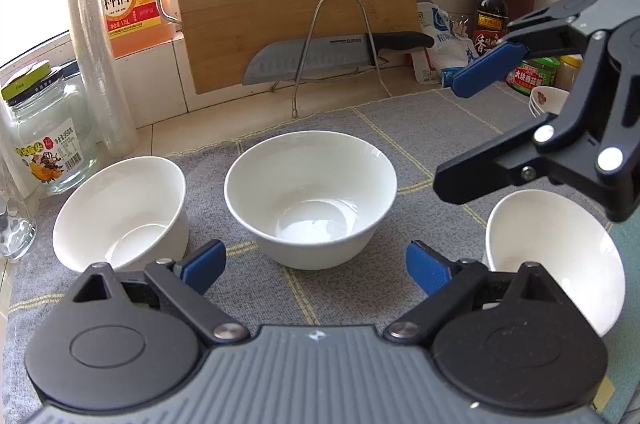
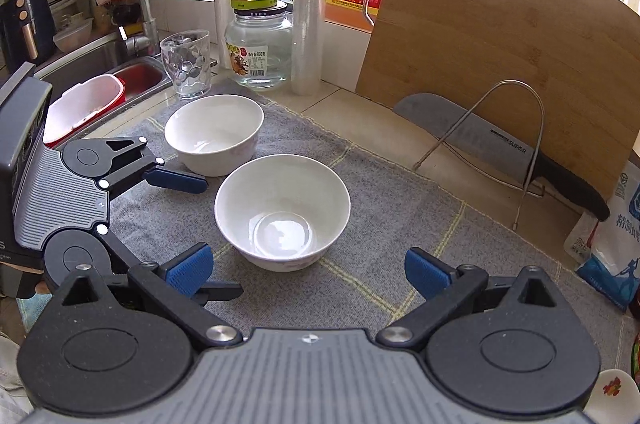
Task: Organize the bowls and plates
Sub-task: 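Close the right gripper on the rim of the white bowl, then carry the white bowl with the right gripper over the pink-flowered bowl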
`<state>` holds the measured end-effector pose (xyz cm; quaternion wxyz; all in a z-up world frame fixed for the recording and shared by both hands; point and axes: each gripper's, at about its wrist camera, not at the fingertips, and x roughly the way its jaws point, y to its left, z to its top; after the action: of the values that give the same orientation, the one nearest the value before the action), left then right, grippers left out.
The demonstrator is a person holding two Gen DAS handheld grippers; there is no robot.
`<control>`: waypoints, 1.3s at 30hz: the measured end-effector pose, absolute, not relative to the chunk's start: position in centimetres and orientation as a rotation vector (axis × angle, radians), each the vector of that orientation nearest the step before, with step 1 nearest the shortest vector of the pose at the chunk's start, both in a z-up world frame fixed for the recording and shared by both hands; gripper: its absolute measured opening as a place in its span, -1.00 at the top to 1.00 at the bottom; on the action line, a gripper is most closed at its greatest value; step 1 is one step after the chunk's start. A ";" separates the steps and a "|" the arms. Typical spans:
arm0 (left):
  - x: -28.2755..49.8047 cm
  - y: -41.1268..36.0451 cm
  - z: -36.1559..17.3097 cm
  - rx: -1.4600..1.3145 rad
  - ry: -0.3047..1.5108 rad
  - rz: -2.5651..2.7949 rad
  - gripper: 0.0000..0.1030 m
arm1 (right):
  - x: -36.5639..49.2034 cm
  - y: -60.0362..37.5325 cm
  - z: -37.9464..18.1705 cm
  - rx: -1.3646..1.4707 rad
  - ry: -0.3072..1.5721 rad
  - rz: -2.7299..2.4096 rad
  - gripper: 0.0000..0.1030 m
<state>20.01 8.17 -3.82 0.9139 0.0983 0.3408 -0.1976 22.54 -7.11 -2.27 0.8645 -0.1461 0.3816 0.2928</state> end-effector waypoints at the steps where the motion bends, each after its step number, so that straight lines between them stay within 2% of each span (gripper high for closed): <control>1: 20.2 8.1 -4.0 0.204 0.702 -0.407 -0.87 | 23.2 -6.8 -2.4 -0.313 0.807 0.622 -1.00; 16: 21.4 7.3 -5.1 0.194 0.704 -0.383 -0.83 | 29.5 -4.5 -5.2 -0.279 0.916 0.763 -0.99; 21: 21.5 7.5 -5.1 0.188 0.699 -0.393 -0.80 | 30.7 -4.1 -5.9 -0.259 0.947 0.787 -0.88; 25: 21.6 7.4 -5.2 0.198 0.694 -0.398 -0.63 | 31.0 -3.7 -6.1 -0.265 0.955 0.791 -0.83; 30: 21.7 7.5 -5.1 0.198 0.693 -0.402 -0.63 | 31.1 -3.3 -6.3 -0.264 0.968 0.811 -0.74; 39: 21.9 7.5 -5.0 0.194 0.704 -0.407 -0.64 | 31.5 -3.3 -6.3 -0.228 0.990 0.813 -0.74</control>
<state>21.94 7.47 -5.00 0.9139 0.0944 0.3420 -0.1974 31.50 -3.35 -6.32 0.7959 -0.1061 0.4606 0.3783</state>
